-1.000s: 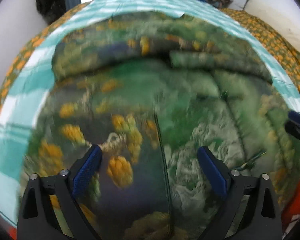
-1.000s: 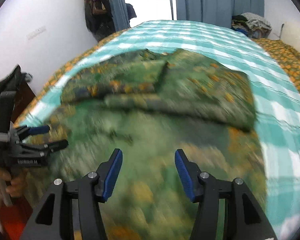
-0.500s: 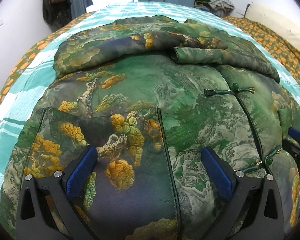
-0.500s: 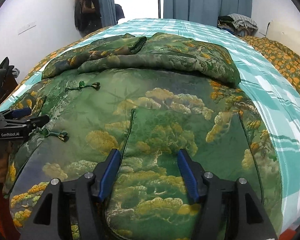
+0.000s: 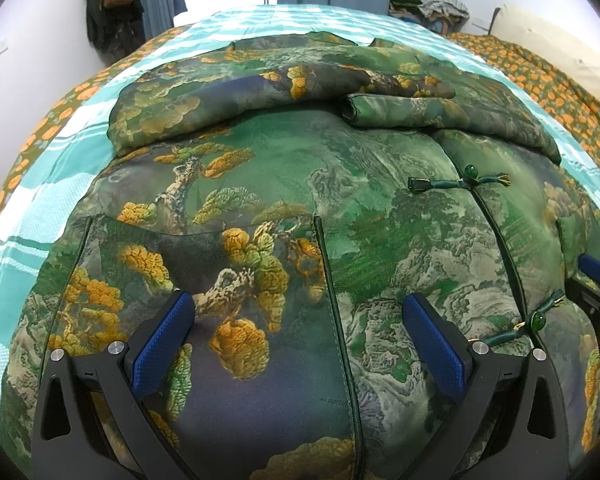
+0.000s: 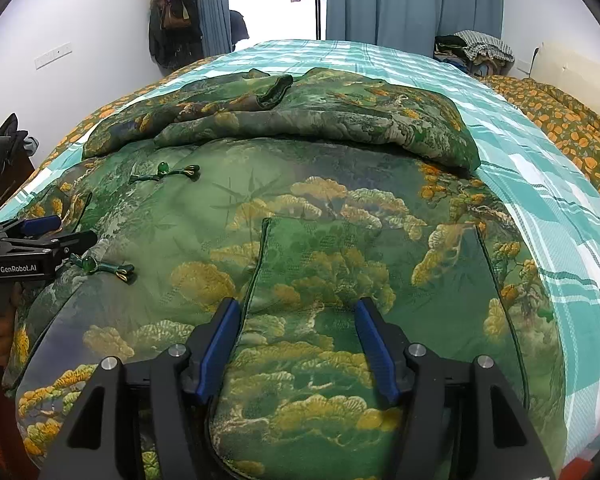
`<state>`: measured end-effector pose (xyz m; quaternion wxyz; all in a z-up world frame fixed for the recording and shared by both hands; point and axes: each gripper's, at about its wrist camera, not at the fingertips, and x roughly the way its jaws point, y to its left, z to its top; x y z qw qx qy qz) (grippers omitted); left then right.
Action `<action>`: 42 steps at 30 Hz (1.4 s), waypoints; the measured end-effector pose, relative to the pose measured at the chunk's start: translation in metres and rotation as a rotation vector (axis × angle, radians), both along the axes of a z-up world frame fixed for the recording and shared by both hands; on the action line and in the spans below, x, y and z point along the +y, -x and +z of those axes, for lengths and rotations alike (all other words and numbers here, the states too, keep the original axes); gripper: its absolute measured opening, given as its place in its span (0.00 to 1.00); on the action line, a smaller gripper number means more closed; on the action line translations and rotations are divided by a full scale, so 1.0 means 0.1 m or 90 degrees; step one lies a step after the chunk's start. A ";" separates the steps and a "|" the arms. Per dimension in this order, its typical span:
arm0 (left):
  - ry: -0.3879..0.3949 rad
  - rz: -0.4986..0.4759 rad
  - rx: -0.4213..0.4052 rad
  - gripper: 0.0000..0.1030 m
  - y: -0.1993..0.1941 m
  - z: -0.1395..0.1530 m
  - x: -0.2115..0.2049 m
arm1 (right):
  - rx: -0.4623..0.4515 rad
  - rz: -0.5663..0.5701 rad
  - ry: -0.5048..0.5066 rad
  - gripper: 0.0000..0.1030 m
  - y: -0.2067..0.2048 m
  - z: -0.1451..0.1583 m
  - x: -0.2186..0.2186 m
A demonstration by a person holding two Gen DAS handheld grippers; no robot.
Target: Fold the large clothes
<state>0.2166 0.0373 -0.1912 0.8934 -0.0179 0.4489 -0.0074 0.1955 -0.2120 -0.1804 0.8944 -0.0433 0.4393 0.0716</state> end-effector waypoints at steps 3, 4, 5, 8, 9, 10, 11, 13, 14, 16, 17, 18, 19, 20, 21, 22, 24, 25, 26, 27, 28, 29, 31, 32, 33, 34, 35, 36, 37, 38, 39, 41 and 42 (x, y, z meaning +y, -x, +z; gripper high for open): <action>-0.001 0.000 0.000 0.99 0.00 0.00 0.00 | 0.000 0.000 0.000 0.60 0.00 0.00 0.00; -0.001 0.000 0.000 0.99 0.00 0.00 0.01 | 0.000 0.000 0.000 0.60 0.00 0.00 0.00; -0.001 0.000 0.000 0.99 0.00 0.00 0.00 | 0.000 0.000 0.000 0.60 0.00 0.00 0.00; -0.001 0.000 0.000 0.99 0.00 0.00 0.00 | 0.000 0.000 0.000 0.60 0.00 0.00 0.00; -0.001 0.000 0.000 0.99 0.00 0.00 0.00 | 0.000 0.000 0.000 0.60 0.00 0.00 0.00; -0.001 0.000 0.000 0.99 0.00 0.00 0.00 | 0.000 0.000 0.000 0.60 0.00 0.00 0.00; -0.001 0.000 0.000 0.99 0.00 0.00 0.00 | 0.000 0.000 0.000 0.60 0.00 0.00 0.00; -0.001 0.000 0.000 0.99 0.00 0.00 0.00 | 0.000 -0.001 0.000 0.60 0.00 0.00 0.00; -0.001 0.000 0.000 0.99 0.00 0.00 0.00 | 0.000 -0.001 0.000 0.60 0.00 0.00 0.00; -0.001 0.000 0.000 0.99 0.00 0.00 0.00 | 0.000 0.000 0.001 0.60 0.00 0.00 0.00; -0.001 0.000 0.000 0.99 0.00 0.00 0.00 | 0.000 -0.001 0.000 0.60 -0.01 0.00 0.00; -0.001 0.001 0.000 0.99 0.00 0.00 0.00 | 0.000 0.000 0.000 0.60 -0.01 0.00 0.00; -0.001 0.001 0.000 0.99 0.00 0.00 0.00 | 0.000 0.000 0.000 0.60 -0.01 0.00 0.00; -0.001 0.001 0.000 0.99 0.00 0.00 0.00 | 0.000 0.000 0.000 0.60 -0.01 0.00 0.01; -0.001 0.001 0.000 0.99 0.00 0.00 -0.01 | 0.001 -0.001 0.000 0.60 -0.01 0.00 0.01; -0.002 0.001 0.000 0.99 0.00 0.00 0.00 | 0.001 0.000 0.000 0.60 -0.01 0.00 0.01; -0.002 0.002 0.001 0.99 -0.01 -0.01 0.00 | 0.001 -0.001 0.000 0.60 -0.01 0.00 0.00; -0.003 0.002 0.001 0.99 -0.01 -0.01 0.00 | 0.001 -0.001 0.000 0.60 -0.01 0.00 0.00; -0.004 0.003 0.002 0.99 -0.01 -0.01 0.00 | 0.001 0.000 0.000 0.60 -0.01 0.00 0.00; -0.004 0.004 0.003 0.99 -0.01 -0.01 0.00 | 0.001 0.000 0.000 0.60 -0.01 0.00 0.00; -0.005 0.005 0.004 0.99 -0.02 -0.01 0.00 | 0.001 -0.001 0.000 0.60 -0.01 0.00 0.00; -0.006 0.006 0.005 0.99 -0.02 -0.01 0.00 | 0.001 -0.001 0.000 0.60 -0.01 0.00 0.00; -0.008 0.008 0.010 0.99 -0.03 0.00 -0.01 | 0.001 -0.001 0.000 0.60 -0.01 0.00 0.00; -0.009 0.010 0.012 0.99 -0.04 0.01 -0.02 | 0.002 -0.001 -0.001 0.60 -0.01 0.00 0.00; -0.011 0.011 0.016 0.99 -0.05 0.02 -0.02 | 0.002 -0.001 -0.002 0.60 -0.01 0.01 0.00; -0.014 0.013 0.021 0.99 -0.05 0.04 -0.01 | 0.002 -0.001 -0.003 0.60 -0.01 0.01 0.00; -0.016 0.016 0.022 0.99 -0.04 0.06 -0.02 | 0.000 -0.004 -0.009 0.60 -0.01 0.03 -0.01; -0.018 0.020 0.023 0.99 -0.03 0.09 -0.01 | -0.002 -0.006 -0.015 0.60 0.01 0.05 -0.02; -0.017 0.024 0.023 0.99 -0.01 0.12 -0.01 | -0.002 -0.005 -0.017 0.60 0.01 0.07 -0.02; -0.014 0.027 0.023 0.99 0.03 0.17 0.01 | -0.002 -0.004 -0.018 0.60 0.02 0.10 -0.03; -0.007 0.027 0.023 0.99 0.07 0.23 0.02 | -0.001 -0.004 -0.022 0.60 0.03 0.13 -0.04; 0.005 0.024 0.015 0.99 0.16 0.35 0.06 | -0.008 -0.004 -0.034 0.60 0.08 0.25 -0.07; 0.009 0.023 0.007 0.99 0.21 0.43 0.09 | -0.016 -0.007 -0.035 0.60 0.11 0.30 -0.09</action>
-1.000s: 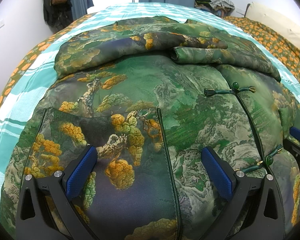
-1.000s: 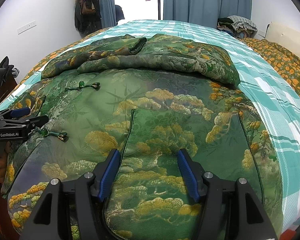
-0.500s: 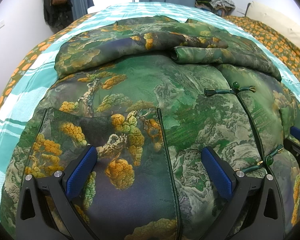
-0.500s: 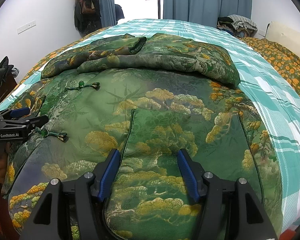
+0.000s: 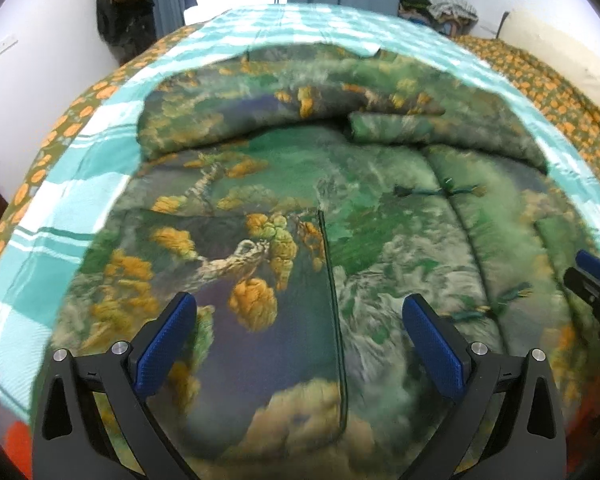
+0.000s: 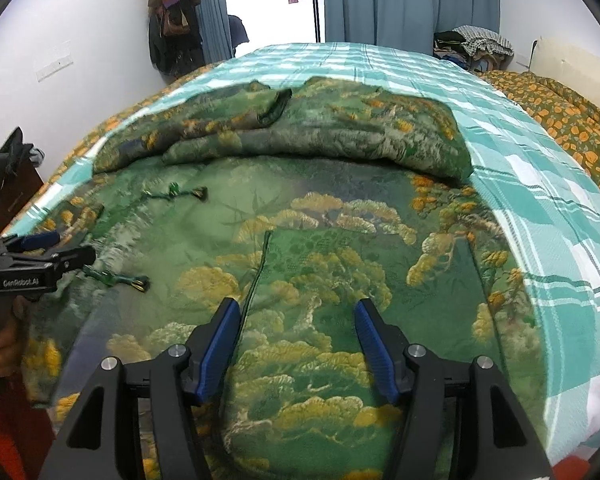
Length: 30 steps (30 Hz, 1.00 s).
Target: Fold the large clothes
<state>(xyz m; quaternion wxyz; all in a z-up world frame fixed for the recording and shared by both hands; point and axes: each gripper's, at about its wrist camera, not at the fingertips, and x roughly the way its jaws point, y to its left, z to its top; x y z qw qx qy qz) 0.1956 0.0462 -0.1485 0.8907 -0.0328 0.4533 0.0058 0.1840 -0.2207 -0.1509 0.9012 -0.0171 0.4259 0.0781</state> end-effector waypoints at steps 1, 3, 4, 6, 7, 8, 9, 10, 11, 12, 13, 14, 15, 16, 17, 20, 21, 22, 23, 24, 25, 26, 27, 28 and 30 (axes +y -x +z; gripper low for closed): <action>0.001 0.001 -0.007 0.99 0.04 0.07 0.04 | -0.007 -0.004 0.002 0.60 0.02 0.04 -0.02; 0.003 0.009 -0.019 0.99 0.09 0.19 0.11 | -0.023 -0.011 0.005 0.60 0.07 0.13 -0.05; 0.006 0.016 -0.021 0.99 0.10 0.22 0.15 | -0.032 -0.016 0.007 0.60 0.09 0.19 -0.07; 0.021 0.040 -0.020 0.99 0.12 0.27 0.30 | -0.047 -0.025 0.009 0.60 0.14 0.26 -0.09; 0.035 0.057 -0.018 0.99 0.12 0.28 0.41 | -0.050 -0.029 0.009 0.60 0.14 0.29 -0.11; 0.043 0.067 -0.015 0.99 0.14 0.26 0.45 | -0.055 -0.033 0.008 0.60 0.15 0.30 -0.12; 0.047 0.079 -0.012 0.99 0.15 0.24 0.50 | -0.057 -0.038 0.007 0.60 0.17 0.32 -0.14; 0.046 0.095 -0.005 0.99 0.16 0.21 0.57 | -0.059 -0.041 0.006 0.60 0.17 0.34 -0.15; 0.044 0.103 -0.002 0.99 0.19 0.19 0.58 | -0.061 -0.044 0.005 0.60 0.16 0.35 -0.17; 0.042 0.112 0.001 0.99 0.21 0.16 0.60 | -0.064 -0.045 0.005 0.60 0.17 0.37 -0.18; 0.041 0.121 0.005 0.99 0.23 0.14 0.64 | -0.068 -0.046 0.005 0.60 0.19 0.39 -0.19; 0.040 0.125 0.006 0.99 0.25 0.13 0.64 | -0.074 -0.048 0.005 0.60 0.21 0.41 -0.20; 0.041 0.129 0.009 0.99 0.26 0.11 0.66 | -0.080 -0.050 0.006 0.60 0.23 0.43 -0.22; 0.043 0.131 0.018 0.99 0.25 0.08 0.68 | -0.082 -0.051 0.007 0.60 0.24 0.45 -0.24; 0.043 0.129 0.029 0.99 0.24 0.04 0.67 | -0.085 -0.054 0.009 0.60 0.25 0.46 -0.27; 0.019 0.122 0.069 0.99 0.20 -0.14 0.63 | -0.083 -0.074 0.006 0.60 0.27 0.45 -0.38; -0.002 0.117 0.074 0.99 0.19 -0.21 0.59 | -0.080 -0.080 0.004 0.60 0.26 0.45 -0.41; -0.019 0.112 0.074 0.99 0.18 -0.25 0.55 | -0.076 -0.089 0.001 0.60 0.25 0.43 -0.45; -0.038 0.106 0.070 1.00 0.18 -0.28 0.51 | -0.073 -0.097 -0.002 0.60 0.24 0.43 -0.48; -0.052 0.103 0.064 1.00 0.20 -0.29 0.48 | -0.069 -0.106 -0.007 0.60 0.24 0.41 -0.51; -0.063 0.102 0.061 1.00 0.21 -0.30 0.45 | -0.067 -0.109 -0.010 0.60 0.23 0.41 -0.53; -0.067 0.103 0.060 1.00 0.21 -0.31 0.45 | -0.065 -0.111 -0.011 0.60 0.23 0.39 -0.54; -0.068 0.104 0.059 1.00 0.21 -0.31 0.45 | -0.064 -0.111 -0.011 0.60 0.22 0.39 -0.54; -0.068 0.105 0.057 1.00 0.21 -0.31 0.46 | -0.063 -0.111 -0.010 0.60 0.22 0.38 -0.54; -0.072 0.106 0.054 1.00 0.22 -0.31 0.45 | -0.058 -0.108 -0.011 0.60 0.21 0.35 -0.54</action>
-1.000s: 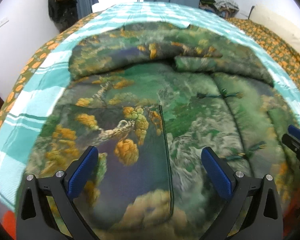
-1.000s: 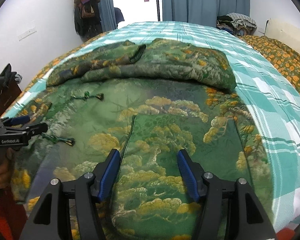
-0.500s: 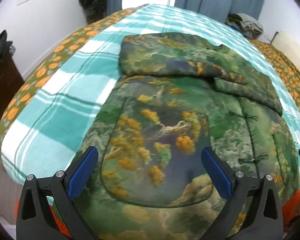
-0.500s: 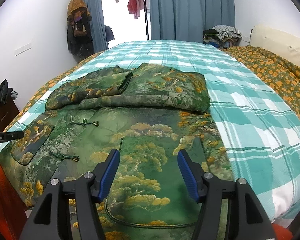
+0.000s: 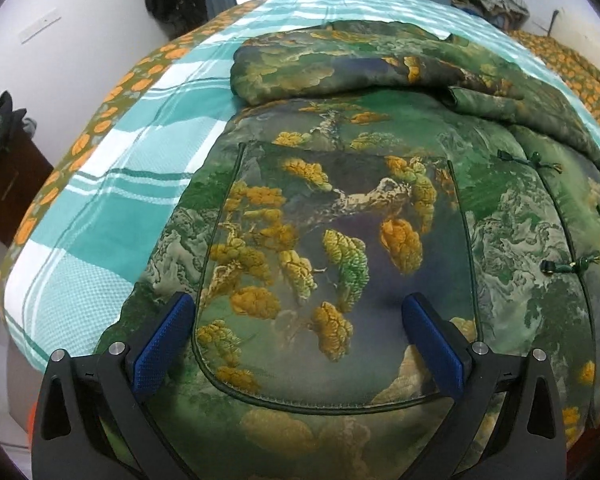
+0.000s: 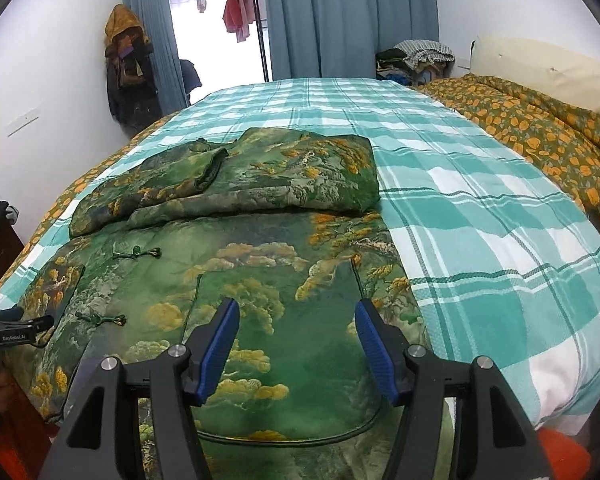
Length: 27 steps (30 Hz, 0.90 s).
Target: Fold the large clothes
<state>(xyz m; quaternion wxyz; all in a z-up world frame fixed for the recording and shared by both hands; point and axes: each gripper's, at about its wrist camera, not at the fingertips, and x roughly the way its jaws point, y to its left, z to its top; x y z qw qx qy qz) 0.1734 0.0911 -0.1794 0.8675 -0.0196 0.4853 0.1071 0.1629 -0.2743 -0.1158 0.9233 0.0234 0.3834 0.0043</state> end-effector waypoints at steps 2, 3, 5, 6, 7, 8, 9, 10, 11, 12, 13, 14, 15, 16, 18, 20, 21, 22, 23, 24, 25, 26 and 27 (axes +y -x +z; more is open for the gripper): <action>-0.008 0.002 -0.004 1.00 0.00 0.00 -0.01 | 0.005 0.003 -0.005 0.60 0.00 -0.02 0.01; -0.009 0.008 -0.007 1.00 0.00 -0.01 -0.01 | 0.006 0.004 -0.005 0.60 -0.01 -0.03 0.01; -0.015 0.013 -0.009 1.00 0.02 -0.01 -0.04 | 0.007 0.005 -0.004 0.60 -0.01 -0.04 0.01; -0.017 0.014 -0.006 1.00 0.01 -0.01 -0.04 | 0.007 0.004 -0.004 0.60 -0.02 -0.04 0.01; -0.019 0.014 -0.002 1.00 0.01 -0.01 -0.05 | 0.008 0.004 -0.005 0.60 -0.02 -0.05 0.01; -0.021 0.014 0.000 1.00 0.00 -0.01 -0.05 | 0.009 0.003 -0.006 0.60 -0.02 -0.05 0.01; -0.020 0.015 0.003 1.00 0.00 -0.01 -0.05 | 0.011 0.001 -0.007 0.60 -0.02 -0.06 0.00; -0.020 0.015 0.005 1.00 -0.01 -0.01 -0.05 | 0.012 0.001 -0.007 0.60 -0.03 -0.07 0.00; -0.020 0.015 0.007 1.00 -0.02 -0.02 -0.05 | 0.014 0.000 -0.007 0.60 -0.03 -0.08 -0.01; -0.018 0.013 0.008 1.00 -0.02 -0.02 -0.05 | 0.015 0.000 -0.007 0.60 -0.03 -0.08 -0.01; -0.016 0.011 0.010 1.00 -0.02 -0.01 -0.05 | 0.015 -0.001 -0.007 0.60 -0.03 -0.08 -0.01; -0.012 0.007 0.012 1.00 -0.02 0.00 -0.04 | 0.015 0.000 -0.007 0.60 -0.03 -0.08 -0.01; -0.007 0.003 0.014 0.99 -0.03 0.02 -0.03 | 0.014 0.000 -0.009 0.60 -0.03 -0.06 -0.02; 0.002 0.000 0.016 0.99 -0.03 0.07 0.00 | 0.012 0.001 -0.011 0.60 -0.04 -0.04 -0.04; 0.042 -0.016 0.011 0.99 0.00 0.24 0.07 | 0.001 -0.002 -0.026 0.60 -0.04 0.07 -0.16; 0.088 -0.031 -0.016 0.99 0.07 0.45 0.19 | -0.013 -0.021 -0.044 0.60 -0.03 0.18 -0.36; 0.101 -0.033 -0.032 0.99 0.10 0.56 0.28 | -0.016 -0.035 -0.056 0.60 -0.01 0.25 -0.54; 0.113 -0.033 -0.049 0.99 0.16 0.69 0.41 | -0.013 -0.041 -0.062 0.60 0.01 0.27 -0.66; 0.118 -0.032 -0.052 0.99 0.19 0.74 0.50 | -0.002 -0.046 -0.068 0.60 0.02 0.29 -0.80; 0.129 -0.030 -0.045 0.99 0.22 0.76 0.64 | 0.014 -0.047 -0.072 0.60 0.02 0.30 -0.93; 0.144 -0.026 -0.030 0.99 0.24 0.73 0.77 | 0.043 -0.044 -0.073 0.60 0.04 0.28 -1.07; 0.158 -0.023 -0.015 0.99 0.26 0.68 0.87 | 0.069 -0.037 -0.072 0.60 0.06 0.25 -1.16; 0.170 -0.018 0.003 0.99 0.28 0.60 0.96 | 0.109 -0.023 -0.077 0.60 0.08 0.19 -1.25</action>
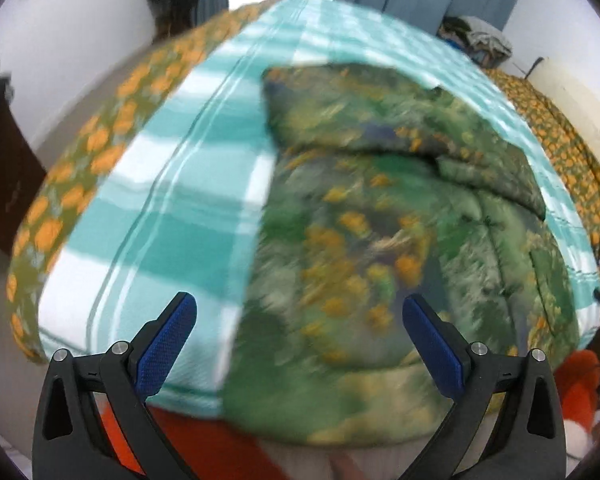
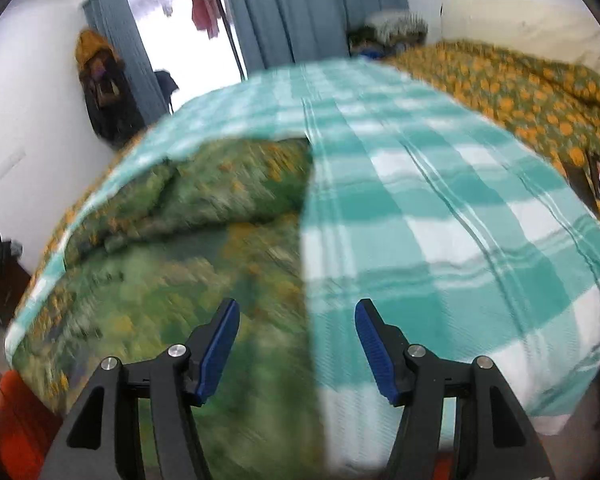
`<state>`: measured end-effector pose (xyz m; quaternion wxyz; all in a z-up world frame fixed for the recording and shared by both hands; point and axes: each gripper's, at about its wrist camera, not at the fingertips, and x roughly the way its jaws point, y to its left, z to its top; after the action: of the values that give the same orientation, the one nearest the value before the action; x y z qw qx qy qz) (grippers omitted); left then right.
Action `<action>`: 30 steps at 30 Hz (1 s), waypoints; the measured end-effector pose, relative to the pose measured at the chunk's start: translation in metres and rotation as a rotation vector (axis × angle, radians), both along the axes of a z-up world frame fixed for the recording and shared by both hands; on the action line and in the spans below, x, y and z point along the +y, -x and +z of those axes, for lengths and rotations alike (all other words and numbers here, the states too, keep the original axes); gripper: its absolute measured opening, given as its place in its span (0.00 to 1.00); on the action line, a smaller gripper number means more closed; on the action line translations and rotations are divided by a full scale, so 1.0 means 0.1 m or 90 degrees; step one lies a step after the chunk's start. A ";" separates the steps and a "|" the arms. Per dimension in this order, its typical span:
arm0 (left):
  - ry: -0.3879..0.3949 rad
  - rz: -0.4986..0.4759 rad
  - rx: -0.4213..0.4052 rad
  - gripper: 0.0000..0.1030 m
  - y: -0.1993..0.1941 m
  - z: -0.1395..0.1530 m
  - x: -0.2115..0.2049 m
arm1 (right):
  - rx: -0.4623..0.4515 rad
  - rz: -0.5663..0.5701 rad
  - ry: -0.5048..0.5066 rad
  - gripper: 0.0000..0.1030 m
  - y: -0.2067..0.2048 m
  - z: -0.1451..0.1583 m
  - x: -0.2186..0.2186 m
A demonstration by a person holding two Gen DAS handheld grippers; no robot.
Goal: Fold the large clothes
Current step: 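Grasp the jacket hem with both grippers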
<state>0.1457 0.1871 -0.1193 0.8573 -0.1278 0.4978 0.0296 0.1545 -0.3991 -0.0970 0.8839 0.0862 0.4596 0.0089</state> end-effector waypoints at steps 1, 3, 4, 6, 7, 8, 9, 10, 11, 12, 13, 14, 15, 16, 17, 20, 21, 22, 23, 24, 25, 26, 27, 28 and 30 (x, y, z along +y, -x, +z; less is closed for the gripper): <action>0.009 0.009 0.031 0.99 0.02 -0.13 0.10 | 0.032 0.014 -0.014 0.60 0.02 -0.07 -0.05; 0.026 0.014 0.064 0.99 0.06 -0.31 0.18 | 0.097 0.035 -0.059 0.60 0.06 -0.22 -0.09; 0.039 0.014 0.074 0.99 0.06 -0.39 0.20 | 0.115 0.038 -0.073 0.60 0.08 -0.29 -0.10; 0.059 0.015 0.076 0.99 0.07 -0.47 0.21 | 0.135 0.042 -0.093 0.60 0.10 -0.39 -0.06; 0.074 0.010 0.072 0.99 0.06 -0.50 0.19 | 0.138 0.045 -0.101 0.60 0.08 -0.44 -0.02; 0.093 0.003 0.068 0.99 0.05 -0.51 0.17 | 0.142 0.049 -0.109 0.60 0.04 -0.50 0.01; 0.111 -0.004 0.068 0.99 0.04 -0.51 0.14 | 0.148 0.055 -0.123 0.60 -0.01 -0.56 0.06; 0.129 -0.015 0.071 0.99 0.02 -0.51 0.09 | 0.157 0.063 -0.137 0.60 -0.05 -0.61 0.10; 0.133 -0.025 0.073 0.99 0.01 -0.49 0.04 | 0.171 0.075 -0.156 0.60 -0.08 -0.67 0.16; 0.139 -0.047 0.078 0.98 0.02 -0.48 -0.02 | 0.180 0.090 -0.170 0.62 -0.09 -0.70 0.23; 0.144 -0.067 0.085 0.93 0.02 -0.48 -0.08 | 0.184 0.110 -0.172 0.62 -0.10 -0.71 0.32; 0.136 -0.076 0.089 0.89 0.04 -0.49 -0.12 | 0.181 0.132 -0.160 0.62 -0.09 -0.69 0.41; 0.116 -0.082 0.093 0.81 0.05 -0.49 -0.16 | 0.178 0.150 -0.144 0.62 -0.08 -0.67 0.47; 0.083 -0.085 0.101 0.70 0.07 -0.50 -0.21 | 0.178 0.163 -0.130 0.60 -0.07 -0.65 0.52; 0.064 -0.082 0.107 0.62 0.07 -0.50 -0.23 | 0.181 0.164 -0.127 0.51 -0.08 -0.65 0.53; 0.065 -0.054 0.113 0.18 0.08 -0.43 -0.21 | 0.191 0.142 -0.143 0.24 -0.13 -0.65 0.49; 0.083 -0.045 0.108 0.14 0.09 -0.37 -0.19 | 0.187 0.138 -0.149 0.20 -0.14 -0.62 0.47; 0.091 -0.042 0.097 0.12 0.10 -0.29 -0.18 | 0.182 0.138 -0.153 0.18 -0.14 -0.58 0.46; 0.089 -0.043 0.086 0.11 0.11 -0.23 -0.19 | 0.174 0.140 -0.154 0.17 -0.14 -0.53 0.46; 0.085 -0.048 0.072 0.10 0.13 -0.14 -0.21 | 0.164 0.143 -0.152 0.17 -0.13 -0.46 0.47; 0.085 -0.051 0.061 0.10 0.14 -0.08 -0.22 | 0.154 0.145 -0.150 0.16 -0.13 -0.39 0.48; 0.088 -0.053 0.047 0.10 0.17 0.00 -0.21 | 0.146 0.146 -0.150 0.16 -0.13 -0.33 0.47; 0.091 -0.055 0.036 0.09 0.18 0.07 -0.22 | 0.135 0.147 -0.151 0.15 -0.12 -0.25 0.47; 0.094 -0.059 0.023 0.09 0.20 0.16 -0.25 | 0.128 0.147 -0.151 0.15 -0.11 -0.20 0.46; 0.096 -0.064 0.009 0.09 0.25 0.24 -0.25 | 0.114 0.148 -0.153 0.15 -0.09 -0.08 0.46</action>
<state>0.1209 0.1616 -0.0948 0.8422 -0.1668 0.5103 -0.0500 0.1631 -0.3531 -0.1054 0.8158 0.1380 0.5389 0.1580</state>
